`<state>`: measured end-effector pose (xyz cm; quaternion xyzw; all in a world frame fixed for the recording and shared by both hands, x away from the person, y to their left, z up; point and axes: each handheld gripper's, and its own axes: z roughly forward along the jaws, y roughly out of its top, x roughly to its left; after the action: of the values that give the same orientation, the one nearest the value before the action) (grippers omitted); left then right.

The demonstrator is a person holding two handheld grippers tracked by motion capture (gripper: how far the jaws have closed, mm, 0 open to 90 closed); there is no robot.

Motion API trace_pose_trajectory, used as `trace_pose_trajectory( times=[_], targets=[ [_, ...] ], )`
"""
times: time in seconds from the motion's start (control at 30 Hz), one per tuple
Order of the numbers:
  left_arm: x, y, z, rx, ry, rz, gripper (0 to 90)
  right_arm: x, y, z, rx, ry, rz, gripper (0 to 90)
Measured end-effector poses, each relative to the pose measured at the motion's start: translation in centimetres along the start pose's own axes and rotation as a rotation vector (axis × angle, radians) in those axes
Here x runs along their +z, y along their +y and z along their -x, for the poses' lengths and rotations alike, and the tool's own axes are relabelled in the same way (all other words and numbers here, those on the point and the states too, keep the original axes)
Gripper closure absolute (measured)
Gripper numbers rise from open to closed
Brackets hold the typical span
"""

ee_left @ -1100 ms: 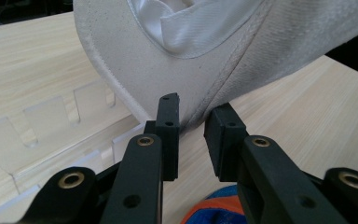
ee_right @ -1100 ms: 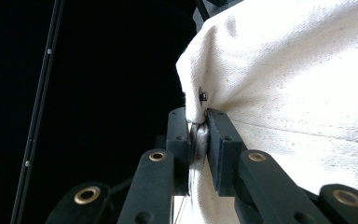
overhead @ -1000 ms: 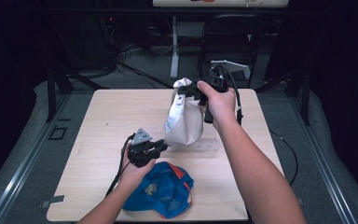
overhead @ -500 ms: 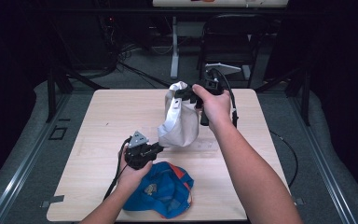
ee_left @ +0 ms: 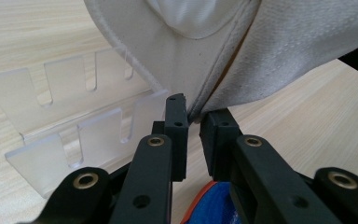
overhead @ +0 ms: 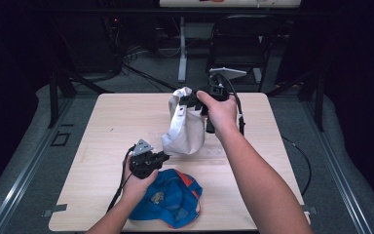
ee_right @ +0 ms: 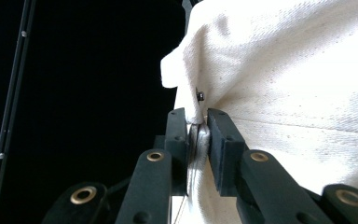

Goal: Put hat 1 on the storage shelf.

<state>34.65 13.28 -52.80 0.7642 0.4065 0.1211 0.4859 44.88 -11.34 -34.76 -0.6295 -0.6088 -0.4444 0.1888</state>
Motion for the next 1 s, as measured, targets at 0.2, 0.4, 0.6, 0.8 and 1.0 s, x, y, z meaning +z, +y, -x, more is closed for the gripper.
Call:
trace_pose_trajectory(
  times=[0.2,0.4,0.6,0.8,1.0],
  targets=[
    [-0.1,-0.2,-0.1,-0.016,0.0,-0.002,81.4,0.0,-0.2,-0.2,-0.032,-0.023,0.008,70.7],
    [0.0,-0.5,-0.1,-0.021,0.01,0.013,81.8,-0.6,-0.3,-0.5,-0.051,-0.03,0.027,64.0],
    [0.1,-1.0,-0.6,-0.033,0.02,-0.012,83.4,-1.5,-0.5,-0.8,-0.079,-0.056,0.055,62.7],
    [0.1,-1.2,-0.7,-0.035,0.017,-0.01,83.3,-2.2,-0.6,-0.6,-0.092,-0.073,0.055,63.0],
    [-0.2,-1.5,-0.8,-0.022,0.04,-0.028,77.0,-2.8,-0.7,-0.5,-0.1,-0.085,0.066,63.0]
  ],
)
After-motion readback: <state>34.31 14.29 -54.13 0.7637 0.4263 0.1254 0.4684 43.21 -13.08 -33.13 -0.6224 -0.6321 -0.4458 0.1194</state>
